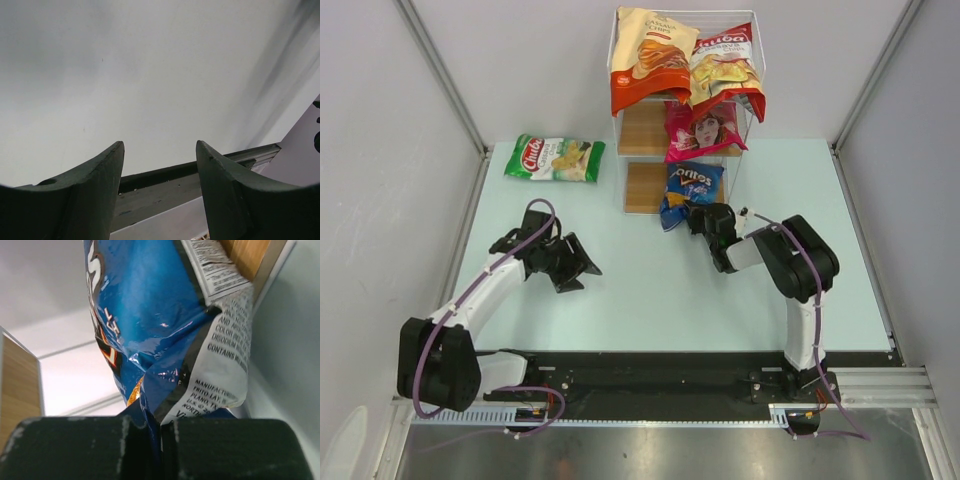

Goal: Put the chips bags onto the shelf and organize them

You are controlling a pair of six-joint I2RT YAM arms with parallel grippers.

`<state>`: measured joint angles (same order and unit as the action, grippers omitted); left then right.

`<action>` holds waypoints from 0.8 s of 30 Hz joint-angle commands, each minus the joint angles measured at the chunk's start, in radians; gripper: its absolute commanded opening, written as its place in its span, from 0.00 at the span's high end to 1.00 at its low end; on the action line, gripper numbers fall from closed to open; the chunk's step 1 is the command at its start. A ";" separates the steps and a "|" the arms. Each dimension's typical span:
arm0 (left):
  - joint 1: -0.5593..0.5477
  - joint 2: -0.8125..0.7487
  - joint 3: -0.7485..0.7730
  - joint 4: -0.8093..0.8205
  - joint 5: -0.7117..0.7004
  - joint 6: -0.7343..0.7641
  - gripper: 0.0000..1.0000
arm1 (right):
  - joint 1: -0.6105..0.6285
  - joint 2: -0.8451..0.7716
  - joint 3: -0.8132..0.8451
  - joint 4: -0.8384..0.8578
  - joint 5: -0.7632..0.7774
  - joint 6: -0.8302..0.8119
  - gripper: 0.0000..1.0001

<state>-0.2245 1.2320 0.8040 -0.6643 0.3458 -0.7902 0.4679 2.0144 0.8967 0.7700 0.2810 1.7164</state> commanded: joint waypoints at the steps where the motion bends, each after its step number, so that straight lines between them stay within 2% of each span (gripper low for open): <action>1: -0.003 0.011 0.018 0.019 0.004 0.031 0.36 | -0.046 0.067 -0.012 0.087 0.047 0.091 1.00; 7: -0.003 0.026 0.023 0.023 0.009 0.040 0.36 | -0.086 0.096 -0.008 0.156 0.008 0.088 1.00; 9: -0.003 0.027 0.023 0.023 0.007 0.042 0.36 | -0.095 0.102 -0.007 0.175 0.001 0.074 0.93; 14: -0.003 0.032 0.023 0.023 0.009 0.048 0.36 | -0.124 0.127 0.019 0.190 -0.063 0.052 0.86; 17: -0.004 0.032 0.026 0.022 0.005 0.051 0.36 | -0.138 0.145 0.034 0.198 -0.111 0.045 0.78; 18: -0.003 0.031 0.026 0.020 0.004 0.051 0.36 | -0.140 0.145 0.034 0.201 -0.132 0.042 0.70; 24: -0.003 0.024 0.027 0.020 -0.005 0.043 0.36 | -0.144 0.124 0.036 0.195 -0.193 0.008 0.51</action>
<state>-0.2245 1.2636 0.8040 -0.6598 0.3450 -0.7586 0.3420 2.1349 0.9138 0.9642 0.1158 1.7573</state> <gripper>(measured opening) 0.645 0.432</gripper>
